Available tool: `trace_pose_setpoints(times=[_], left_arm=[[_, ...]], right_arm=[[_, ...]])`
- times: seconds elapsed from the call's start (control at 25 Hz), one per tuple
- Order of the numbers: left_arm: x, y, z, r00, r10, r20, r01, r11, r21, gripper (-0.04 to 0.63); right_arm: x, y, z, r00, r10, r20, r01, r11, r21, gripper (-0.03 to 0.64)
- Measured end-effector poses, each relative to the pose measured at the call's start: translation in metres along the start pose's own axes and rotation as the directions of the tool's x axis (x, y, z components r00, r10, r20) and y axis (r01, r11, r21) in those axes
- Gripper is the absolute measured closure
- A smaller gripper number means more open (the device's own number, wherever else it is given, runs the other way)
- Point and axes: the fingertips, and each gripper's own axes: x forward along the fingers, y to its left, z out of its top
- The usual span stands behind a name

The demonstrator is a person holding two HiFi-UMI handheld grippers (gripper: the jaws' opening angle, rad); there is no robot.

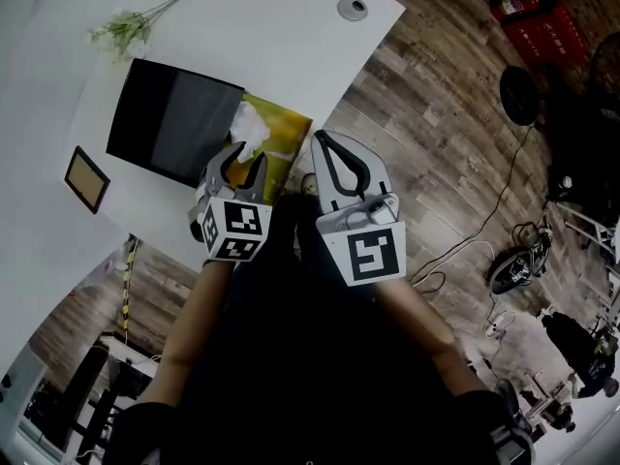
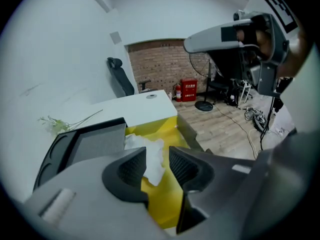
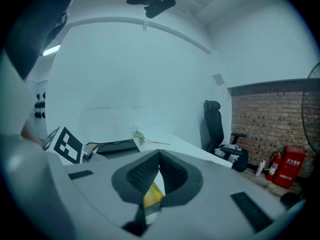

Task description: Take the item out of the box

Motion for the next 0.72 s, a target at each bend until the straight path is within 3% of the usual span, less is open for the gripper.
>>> trace_pose_setpoints(times=[0.32, 0.72], left_arm=[[0.017, -0.004, -0.014, 0.990, 0.019, -0.141, -0.012, 0.998, 0.056, 0.443], [0.034, -0.002, -0.025, 0.959, 0.067, -0.274, -0.037, 0.993, 0.114, 0.443]], right_arm=[[0.000, -0.012, -0.008, 1.000, -0.007, -0.006, 0.007, 1.000, 0.012, 0.604], [0.005, -0.029, -0.012, 1.000, -0.006, -0.013, 0.006, 0.999, 0.031, 0.604]])
